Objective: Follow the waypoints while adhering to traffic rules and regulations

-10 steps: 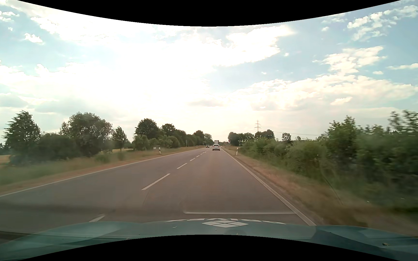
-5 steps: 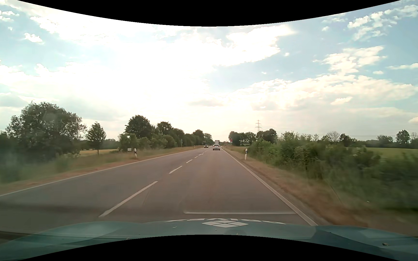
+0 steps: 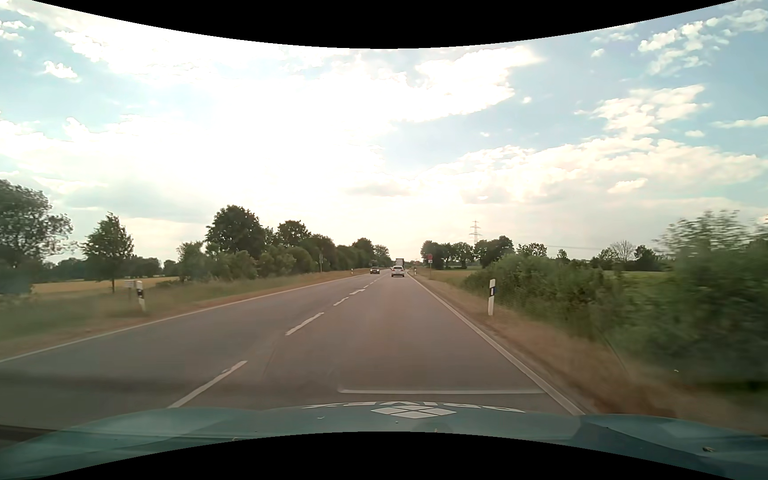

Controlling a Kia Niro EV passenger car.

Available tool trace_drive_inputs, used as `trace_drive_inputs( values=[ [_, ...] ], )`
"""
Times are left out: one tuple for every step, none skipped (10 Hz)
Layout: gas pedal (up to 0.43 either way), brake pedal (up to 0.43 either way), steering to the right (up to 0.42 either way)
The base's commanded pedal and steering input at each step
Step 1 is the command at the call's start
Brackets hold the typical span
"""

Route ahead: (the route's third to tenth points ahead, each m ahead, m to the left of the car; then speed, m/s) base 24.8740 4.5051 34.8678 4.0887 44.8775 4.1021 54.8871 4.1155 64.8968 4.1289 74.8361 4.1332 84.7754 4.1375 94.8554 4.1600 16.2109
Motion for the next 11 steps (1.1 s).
trace_drive_inputs(
  values=[
    [0.138,0.000,-0.002],
    [0.138,0.000,-0.002],
    [0.138,0.000,-0.002],
    [0.138,0.000,-0.002],
    [0.138,0.000,-0.002],
    [0.138,0.000,-0.002],
    [0.138,0.000,-0.002],
    [0.138,0.000,-0.002],
    [0.138,0.000,-0.002],
    [0.138,0.000,-0.002],
    [0.138,0.000,-0.002]
  ],
)
